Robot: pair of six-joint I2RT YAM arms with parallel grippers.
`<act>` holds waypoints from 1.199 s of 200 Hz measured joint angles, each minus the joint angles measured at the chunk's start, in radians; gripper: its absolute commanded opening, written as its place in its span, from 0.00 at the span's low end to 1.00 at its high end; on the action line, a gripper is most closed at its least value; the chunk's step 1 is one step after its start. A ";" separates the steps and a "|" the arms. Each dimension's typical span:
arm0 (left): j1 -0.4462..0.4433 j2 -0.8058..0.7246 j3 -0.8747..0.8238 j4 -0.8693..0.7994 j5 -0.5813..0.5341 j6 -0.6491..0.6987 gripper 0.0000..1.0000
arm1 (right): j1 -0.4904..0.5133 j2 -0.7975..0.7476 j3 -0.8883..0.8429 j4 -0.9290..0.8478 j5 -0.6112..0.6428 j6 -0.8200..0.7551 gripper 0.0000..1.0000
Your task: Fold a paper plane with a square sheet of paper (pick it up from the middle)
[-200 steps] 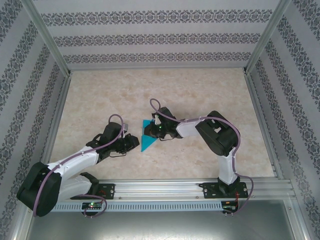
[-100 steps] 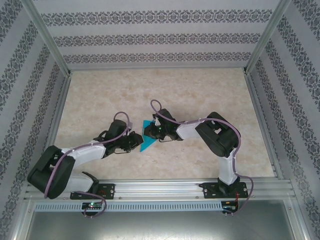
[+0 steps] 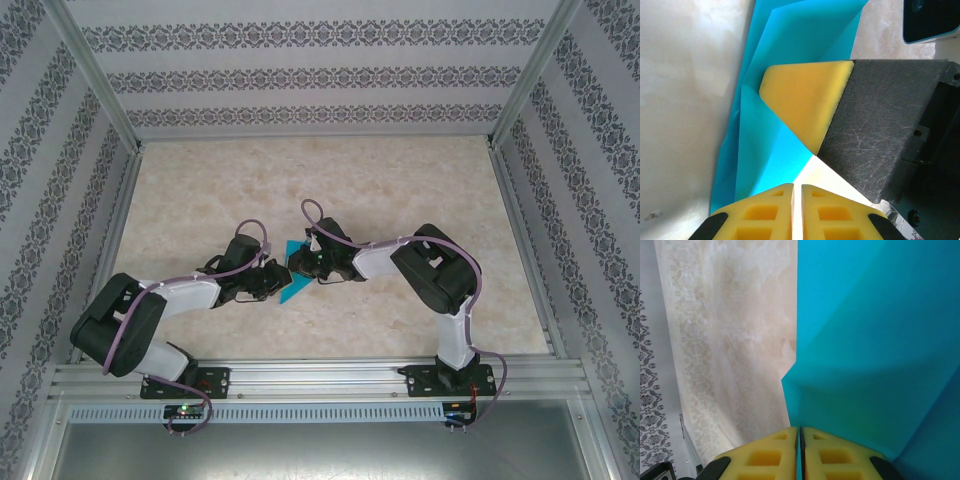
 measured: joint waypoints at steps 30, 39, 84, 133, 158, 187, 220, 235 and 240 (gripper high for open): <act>0.000 0.016 0.000 0.000 -0.006 0.000 0.14 | 0.000 0.000 0.000 0.000 0.000 0.000 0.12; 0.000 0.032 0.000 -0.001 -0.014 0.000 0.14 | 0.000 0.000 0.000 0.000 0.000 0.000 0.12; 0.000 0.090 0.003 -0.004 -0.035 0.000 0.09 | -0.002 -0.002 0.000 0.000 -0.001 -0.005 0.13; -0.006 0.088 0.002 -0.005 -0.045 0.000 0.08 | -0.035 -0.044 -0.002 -0.071 -0.003 -0.064 0.17; -0.006 0.084 0.000 -0.008 -0.046 0.001 0.08 | -0.082 -0.106 -0.005 -0.104 -0.006 -0.104 0.16; -0.006 0.084 0.000 -0.009 -0.045 0.008 0.08 | -0.093 -0.142 -0.005 -0.105 -0.025 -0.137 0.12; -0.006 0.084 0.000 -0.010 -0.045 0.013 0.07 | -0.028 -0.109 0.009 -0.114 -0.054 -0.154 0.10; -0.006 0.084 0.000 -0.011 -0.045 0.016 0.07 | 0.000 -0.068 0.034 -0.121 -0.061 -0.160 0.09; -0.006 0.084 0.000 -0.011 -0.045 0.016 0.07 | 0.007 -0.055 0.043 -0.126 -0.063 -0.163 0.09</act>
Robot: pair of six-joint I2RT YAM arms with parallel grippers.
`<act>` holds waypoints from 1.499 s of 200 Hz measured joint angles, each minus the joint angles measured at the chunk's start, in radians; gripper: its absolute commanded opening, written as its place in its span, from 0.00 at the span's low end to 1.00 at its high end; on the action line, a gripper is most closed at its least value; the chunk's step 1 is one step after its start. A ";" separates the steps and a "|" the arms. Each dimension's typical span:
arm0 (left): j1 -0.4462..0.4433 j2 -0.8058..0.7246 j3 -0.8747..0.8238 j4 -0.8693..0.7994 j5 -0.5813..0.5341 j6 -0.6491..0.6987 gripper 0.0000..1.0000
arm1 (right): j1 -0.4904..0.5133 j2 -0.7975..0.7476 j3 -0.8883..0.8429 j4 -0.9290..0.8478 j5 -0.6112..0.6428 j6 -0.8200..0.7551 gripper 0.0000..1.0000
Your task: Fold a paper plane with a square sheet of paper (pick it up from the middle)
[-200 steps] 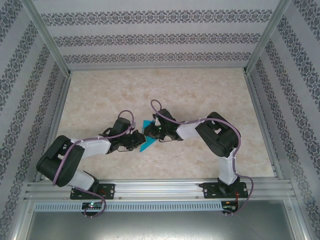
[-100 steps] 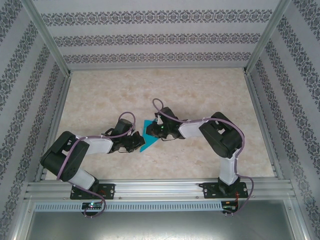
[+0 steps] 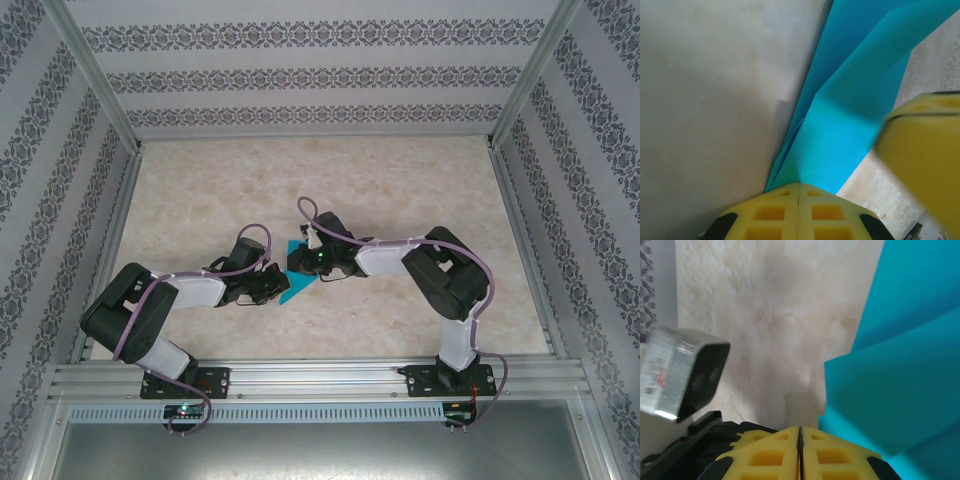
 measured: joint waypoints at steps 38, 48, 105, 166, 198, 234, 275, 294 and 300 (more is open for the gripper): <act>0.000 -0.002 0.000 -0.005 0.000 0.005 0.07 | -0.013 0.053 0.037 -0.026 0.027 -0.005 0.09; 0.000 -0.003 0.000 -0.005 0.000 0.006 0.07 | -0.027 0.061 0.036 -0.032 0.036 -0.006 0.09; 0.000 -0.010 -0.016 0.010 -0.005 0.008 0.05 | -0.096 0.077 0.049 -0.041 0.003 -0.024 0.11; 0.000 -0.024 -0.031 0.019 -0.023 0.011 0.05 | -0.144 0.105 0.084 -0.048 -0.049 -0.023 0.12; 0.000 -0.024 -0.031 0.019 -0.023 0.014 0.05 | -0.187 0.108 0.106 -0.074 -0.022 -0.024 0.13; 0.000 -0.024 -0.033 0.023 -0.023 0.015 0.05 | -0.219 0.127 0.147 -0.115 -0.014 -0.023 0.13; 0.000 -0.024 -0.033 0.025 -0.023 0.019 0.05 | -0.222 0.137 0.162 -0.116 -0.026 -0.023 0.14; 0.000 -0.024 -0.033 0.025 -0.023 0.019 0.05 | -0.237 0.138 0.172 -0.127 -0.013 -0.025 0.14; 0.000 -0.024 -0.033 0.024 -0.023 0.019 0.05 | -0.247 0.139 0.179 -0.135 -0.003 -0.028 0.14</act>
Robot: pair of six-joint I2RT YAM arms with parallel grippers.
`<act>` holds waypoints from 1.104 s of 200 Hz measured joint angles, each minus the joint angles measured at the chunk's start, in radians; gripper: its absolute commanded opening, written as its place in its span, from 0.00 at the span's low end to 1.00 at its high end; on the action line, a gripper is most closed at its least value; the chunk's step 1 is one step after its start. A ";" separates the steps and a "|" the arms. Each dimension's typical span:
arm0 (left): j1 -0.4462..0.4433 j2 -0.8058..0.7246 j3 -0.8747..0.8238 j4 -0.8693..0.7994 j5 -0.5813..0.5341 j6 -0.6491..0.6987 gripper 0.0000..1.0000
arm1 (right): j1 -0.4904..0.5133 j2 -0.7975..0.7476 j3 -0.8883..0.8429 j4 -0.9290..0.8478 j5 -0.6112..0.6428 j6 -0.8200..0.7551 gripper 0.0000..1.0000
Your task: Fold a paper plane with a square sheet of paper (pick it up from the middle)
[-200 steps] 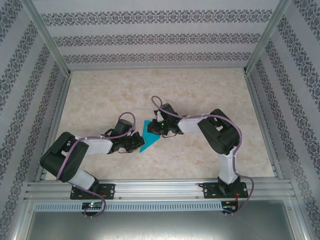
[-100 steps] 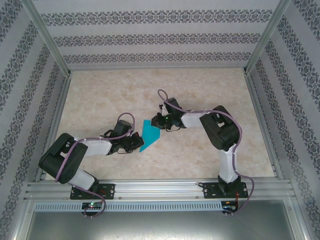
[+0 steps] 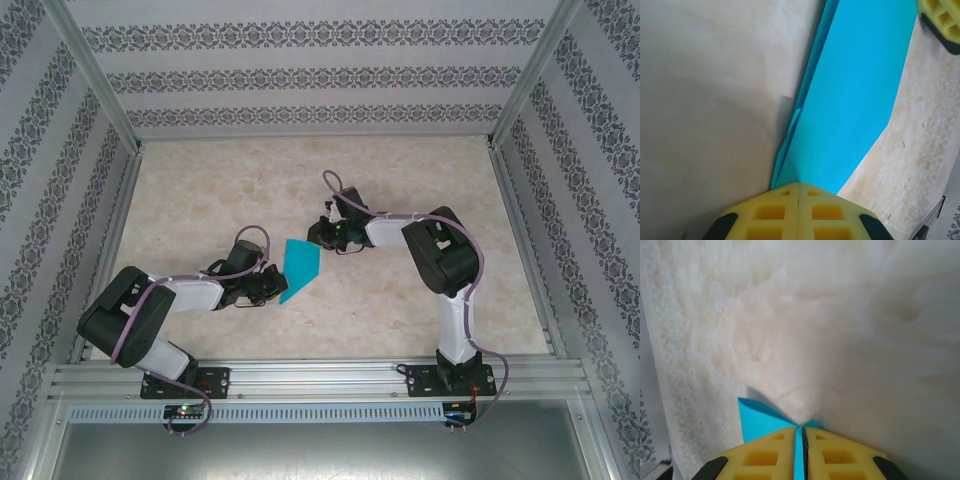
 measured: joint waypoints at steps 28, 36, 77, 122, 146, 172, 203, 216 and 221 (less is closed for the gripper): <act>0.000 0.000 0.000 0.000 0.000 0.003 0.05 | -0.057 0.002 0.021 -0.021 0.042 -0.010 0.14; 0.000 0.000 0.000 0.000 0.000 0.006 0.05 | -0.067 0.002 0.025 -0.024 0.045 -0.014 0.14; 0.000 0.000 0.000 0.000 0.001 0.011 0.05 | -0.051 -0.045 0.015 -0.041 0.048 -0.032 0.15; 0.000 0.000 0.000 -0.001 0.001 0.014 0.05 | 0.054 -0.170 -0.045 0.007 0.031 -0.028 0.14; 0.000 0.000 0.001 -0.002 0.002 0.014 0.05 | 0.127 -0.152 -0.048 0.046 -0.003 -0.018 0.13; 0.000 0.000 0.001 -0.002 0.002 0.014 0.05 | 0.178 -0.098 -0.050 0.072 -0.024 -0.006 0.13; 0.000 0.000 0.001 -0.002 0.002 0.014 0.05 | 0.170 -0.042 -0.061 0.063 -0.019 -0.006 0.13; 0.000 0.000 0.001 -0.002 0.003 0.014 0.05 | 0.158 -0.025 -0.073 0.073 -0.027 -0.004 0.13; 0.000 0.000 0.001 -0.002 0.003 0.015 0.05 | 0.154 -0.025 -0.074 0.074 -0.028 -0.002 0.12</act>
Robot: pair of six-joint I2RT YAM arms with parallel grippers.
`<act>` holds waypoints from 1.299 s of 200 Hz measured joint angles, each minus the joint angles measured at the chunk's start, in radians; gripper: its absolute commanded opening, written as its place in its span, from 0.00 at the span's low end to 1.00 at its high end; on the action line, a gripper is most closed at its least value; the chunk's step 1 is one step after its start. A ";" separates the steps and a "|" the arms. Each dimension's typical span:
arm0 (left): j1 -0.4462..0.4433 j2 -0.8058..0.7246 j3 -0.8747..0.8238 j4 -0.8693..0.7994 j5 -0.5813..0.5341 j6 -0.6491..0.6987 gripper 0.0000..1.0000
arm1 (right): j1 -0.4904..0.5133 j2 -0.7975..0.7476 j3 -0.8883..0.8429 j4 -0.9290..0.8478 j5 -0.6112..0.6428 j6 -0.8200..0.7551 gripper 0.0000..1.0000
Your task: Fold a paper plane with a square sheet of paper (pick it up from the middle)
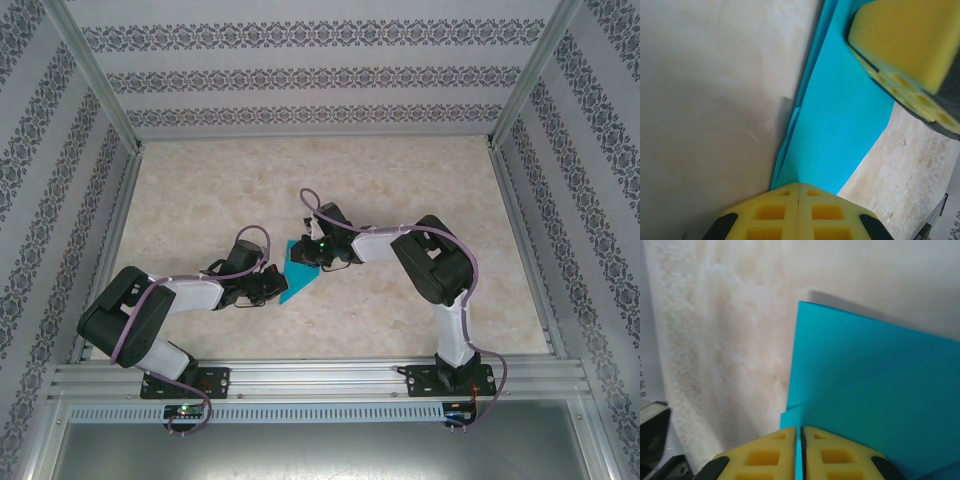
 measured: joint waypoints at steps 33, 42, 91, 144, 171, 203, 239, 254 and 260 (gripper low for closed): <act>0.000 0.000 0.000 0.000 0.001 0.007 0.06 | -0.001 -0.001 -0.012 0.019 -0.005 0.000 0.12; 0.000 0.000 0.000 0.000 0.001 0.010 0.06 | -0.001 -0.001 -0.012 0.019 -0.005 0.000 0.12; 0.000 -0.004 0.000 -0.005 0.000 0.019 0.06 | -0.001 -0.016 -0.011 -0.006 0.000 -0.001 0.12; 0.000 -0.004 0.000 -0.008 0.001 0.026 0.06 | -0.001 -0.033 -0.002 -0.018 0.000 0.000 0.12; 0.000 -0.004 0.002 -0.009 0.001 0.026 0.06 | -0.001 -0.010 -0.005 -0.006 0.002 0.006 0.12; 0.000 -0.010 0.002 -0.016 0.004 0.026 0.11 | 0.000 -0.004 -0.024 0.039 0.000 0.012 0.11; 0.000 -0.080 0.011 -0.119 0.005 0.029 0.11 | 0.000 -0.004 -0.041 0.077 0.000 0.014 0.11; 0.000 -0.098 0.058 -0.175 0.010 0.031 0.10 | 0.000 -0.004 -0.044 0.084 0.000 0.014 0.11; 0.000 -0.098 0.082 -0.185 0.014 0.030 0.09 | 0.000 -0.004 -0.045 0.086 0.000 0.014 0.11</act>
